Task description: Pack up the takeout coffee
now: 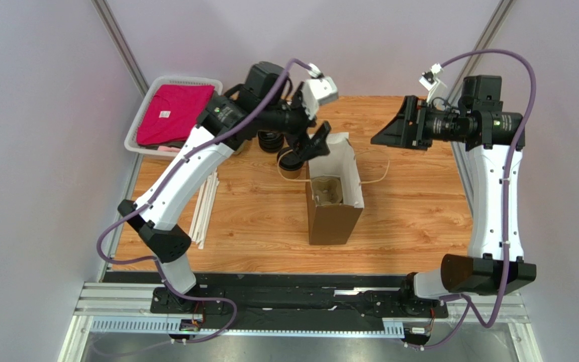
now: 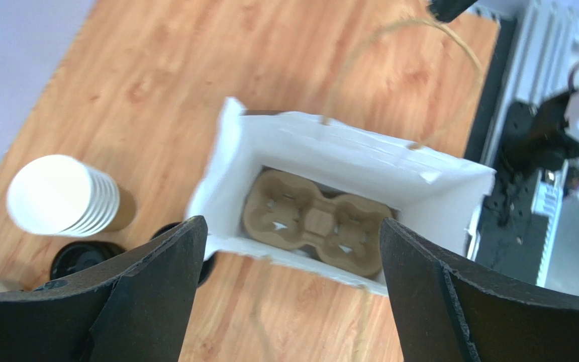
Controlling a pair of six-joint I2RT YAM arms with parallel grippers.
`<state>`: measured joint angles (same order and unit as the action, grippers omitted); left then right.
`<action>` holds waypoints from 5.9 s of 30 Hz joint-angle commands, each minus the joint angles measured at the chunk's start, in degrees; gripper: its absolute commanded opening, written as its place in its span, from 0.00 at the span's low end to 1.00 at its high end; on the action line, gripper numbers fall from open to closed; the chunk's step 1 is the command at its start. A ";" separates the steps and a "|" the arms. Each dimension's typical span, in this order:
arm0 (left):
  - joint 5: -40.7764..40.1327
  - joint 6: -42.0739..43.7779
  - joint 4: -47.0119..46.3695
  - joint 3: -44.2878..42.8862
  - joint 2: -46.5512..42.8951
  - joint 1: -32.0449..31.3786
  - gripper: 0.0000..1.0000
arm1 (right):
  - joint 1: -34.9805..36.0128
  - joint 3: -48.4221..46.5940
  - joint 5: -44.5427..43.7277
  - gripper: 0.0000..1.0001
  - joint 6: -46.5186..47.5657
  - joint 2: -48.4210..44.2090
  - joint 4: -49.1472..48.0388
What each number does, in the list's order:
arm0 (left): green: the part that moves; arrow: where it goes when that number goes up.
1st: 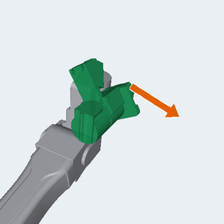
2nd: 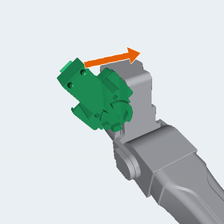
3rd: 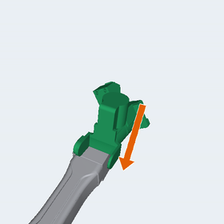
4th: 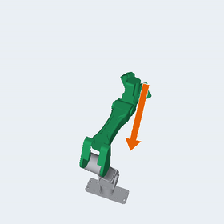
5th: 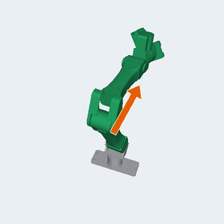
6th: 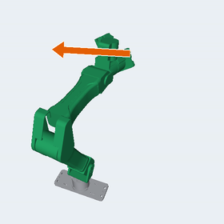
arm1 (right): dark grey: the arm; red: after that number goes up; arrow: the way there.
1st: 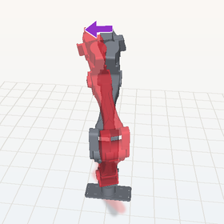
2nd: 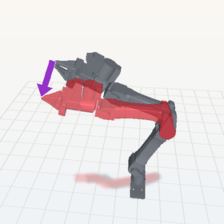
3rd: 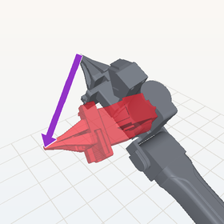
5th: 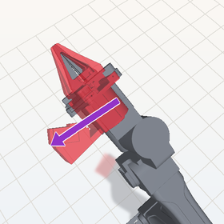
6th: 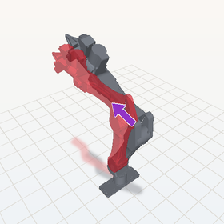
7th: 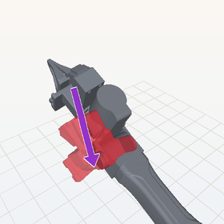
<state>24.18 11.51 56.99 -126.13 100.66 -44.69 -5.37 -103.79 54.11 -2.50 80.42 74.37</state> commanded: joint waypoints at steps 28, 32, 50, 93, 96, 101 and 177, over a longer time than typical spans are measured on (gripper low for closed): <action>12.38 -12.39 -17.88 28.30 -14.27 20.60 0.90 | 25.32 -23.13 -19.30 0.85 51.18 25.83 2.71; 12.29 -12.56 -17.97 29.09 -13.48 21.39 0.90 | 25.32 -20.76 -18.77 0.74 53.65 26.54 3.41; 7.11 -14.06 -24.82 37.53 -12.77 23.94 0.91 | 27.42 -6.44 -19.65 0.00 47.33 9.94 -3.61; -13.55 -0.61 -12.61 17.85 16.23 13.75 0.99 | 32.00 7.81 -35.03 0.00 33.26 -3.78 -13.28; -13.38 -1.05 -12.08 16.88 17.11 13.75 0.99 | 32.00 7.64 -35.03 0.00 33.35 -3.61 -13.11; -12.67 -2.01 -11.20 15.47 18.61 13.75 0.99 | 32.00 7.55 -35.39 0.00 33.70 -3.69 -12.93; 2.34 2.11 -15.50 21.89 -16.89 22.45 0.67 | 31.82 9.13 -34.86 0.00 30.72 -5.71 -15.48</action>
<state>18.87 9.87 44.93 -101.03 92.71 -22.33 26.55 -94.50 19.00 30.81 76.55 62.08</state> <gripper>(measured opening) 0.857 0.006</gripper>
